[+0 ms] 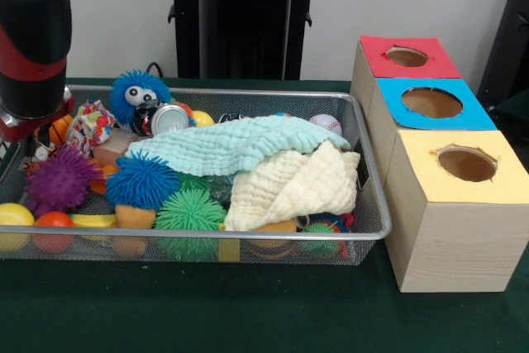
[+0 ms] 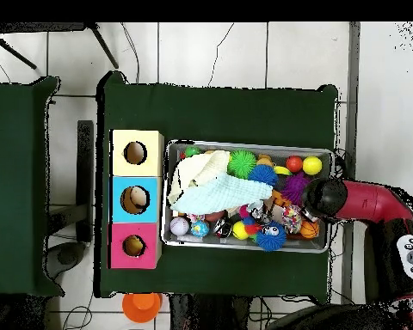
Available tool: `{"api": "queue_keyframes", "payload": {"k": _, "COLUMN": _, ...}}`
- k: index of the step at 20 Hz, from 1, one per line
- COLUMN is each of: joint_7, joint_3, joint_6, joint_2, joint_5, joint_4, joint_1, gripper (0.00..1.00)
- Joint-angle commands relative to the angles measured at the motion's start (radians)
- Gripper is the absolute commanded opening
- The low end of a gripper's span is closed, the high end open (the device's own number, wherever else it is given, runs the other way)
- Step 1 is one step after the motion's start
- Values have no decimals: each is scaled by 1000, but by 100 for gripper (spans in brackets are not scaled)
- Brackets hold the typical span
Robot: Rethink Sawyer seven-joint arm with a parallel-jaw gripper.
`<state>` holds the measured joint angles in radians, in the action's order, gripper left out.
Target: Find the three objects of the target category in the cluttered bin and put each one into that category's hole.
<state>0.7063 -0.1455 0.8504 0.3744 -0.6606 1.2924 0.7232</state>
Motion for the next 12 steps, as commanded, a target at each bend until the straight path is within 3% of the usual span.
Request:
{"api": "queue_keyframes", "payload": {"k": 1, "joint_7": -39, "joint_3": -157, "joint_6": -164, "joint_2": -49, "joint_5": 14, "joint_4": 119, "joint_1": 27, "gripper": 0}}
{"api": "queue_keyframes", "payload": {"k": 8, "joint_7": -22, "joint_3": -198, "joint_6": -210, "joint_2": -49, "joint_5": 11, "joint_4": 140, "joint_1": 55, "gripper": 0}}
{"api": "queue_keyframes", "payload": {"k": 12, "joint_7": -7, "joint_3": -206, "joint_6": -209, "joint_2": -5, "joint_5": 16, "joint_4": 177, "joint_1": 56, "gripper": 0}}
